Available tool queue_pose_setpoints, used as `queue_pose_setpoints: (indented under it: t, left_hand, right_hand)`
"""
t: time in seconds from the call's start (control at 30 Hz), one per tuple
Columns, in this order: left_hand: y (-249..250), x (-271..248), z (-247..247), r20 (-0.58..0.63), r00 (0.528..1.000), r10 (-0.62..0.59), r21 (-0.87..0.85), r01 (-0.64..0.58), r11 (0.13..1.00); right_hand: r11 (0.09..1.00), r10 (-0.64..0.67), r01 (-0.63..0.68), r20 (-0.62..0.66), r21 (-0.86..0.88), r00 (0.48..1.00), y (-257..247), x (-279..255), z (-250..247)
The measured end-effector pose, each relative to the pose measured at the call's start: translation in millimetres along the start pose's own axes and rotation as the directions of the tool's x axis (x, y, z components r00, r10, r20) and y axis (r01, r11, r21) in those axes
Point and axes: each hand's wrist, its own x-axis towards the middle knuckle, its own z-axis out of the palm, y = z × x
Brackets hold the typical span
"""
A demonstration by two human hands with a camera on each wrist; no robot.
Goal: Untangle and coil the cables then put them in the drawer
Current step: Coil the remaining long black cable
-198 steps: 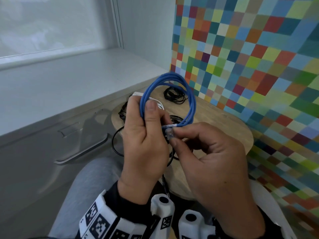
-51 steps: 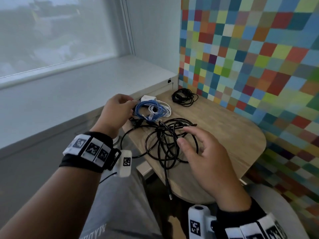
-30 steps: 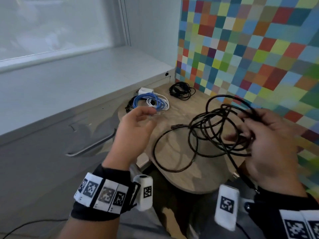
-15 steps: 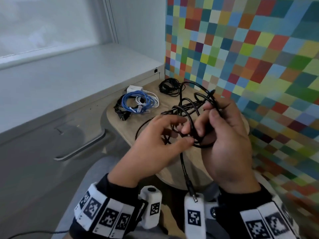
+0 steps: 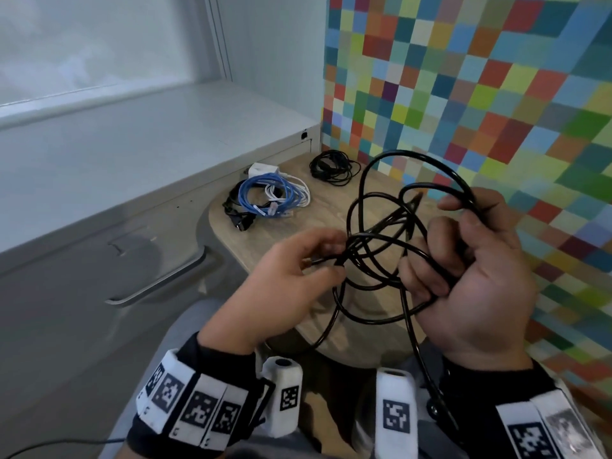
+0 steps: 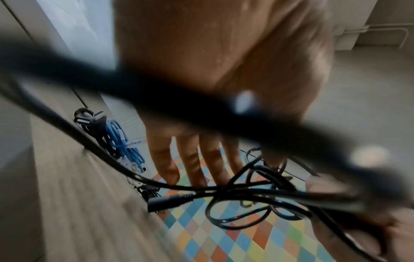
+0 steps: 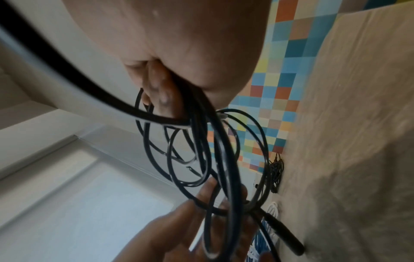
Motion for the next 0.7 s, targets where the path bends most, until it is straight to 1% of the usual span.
queue_pose_setpoints:
  t: [0.07,0.13,0.17,0.23,0.3,0.4,0.47,0.5,0.57,0.63,0.7]
  left_hand:
    - [-2,-1,-1,0.041,0.999,0.034,0.081,-0.037,0.996]
    - [-4,-1,-2,0.003,0.997,0.077,0.107,-0.077,0.991]
    - [-4,-1,-2,-0.041,0.993,0.108,0.1,-0.104,0.99]
    - [-6,1,-2,-0.172,0.973,0.156,0.071,-0.146,0.987]
    - [-6,3,-4,-0.319,0.935,0.152,0.031,-0.15,0.988]
    - [-6,5,-15,-0.507,0.856,0.104,-0.014,-0.128,0.992]
    - [-8,4,-22,-0.57,0.818,0.073,-0.053,-0.125,0.991]
    - [-9,5,-24,-0.58,0.812,0.066,-0.06,-0.124,0.991]
    - [-11,5,-24,-0.574,0.817,0.054,-0.067,-0.113,0.991]
    - [-8,5,-20,-0.53,0.847,0.041,-0.087,-0.102,0.991]
    - [-2,2,-15,-0.474,0.878,0.072,-0.053,-0.11,0.993]
  right_hand:
    - [1.0,0.01,-0.01,-0.044,0.001,0.999,-2,1,-2]
    - [1.0,-0.004,0.002,-0.107,-0.02,0.994,-2,2,-4]
    - [0.999,-0.016,0.011,-0.146,-0.035,0.989,-1,3,-4]
    - [0.996,-0.029,0.007,-0.238,-0.092,0.971,1,5,-4]
    - [0.982,-0.029,-0.03,-0.307,-0.185,0.951,5,8,-7]
    - [0.933,-0.073,-0.036,-0.285,-0.357,0.956,9,11,-10]
    - [0.866,-0.115,-0.025,-0.246,-0.5,0.962,10,10,-11]
    - [0.842,-0.119,-0.02,-0.222,-0.538,0.968,10,10,-11]
    - [0.827,-0.108,-0.01,-0.176,-0.562,0.978,10,8,-9]
    - [0.834,-0.085,-0.01,-0.146,-0.552,0.986,11,7,-6]
    - [0.838,-0.071,-0.004,-0.116,-0.546,0.991,13,6,-3]
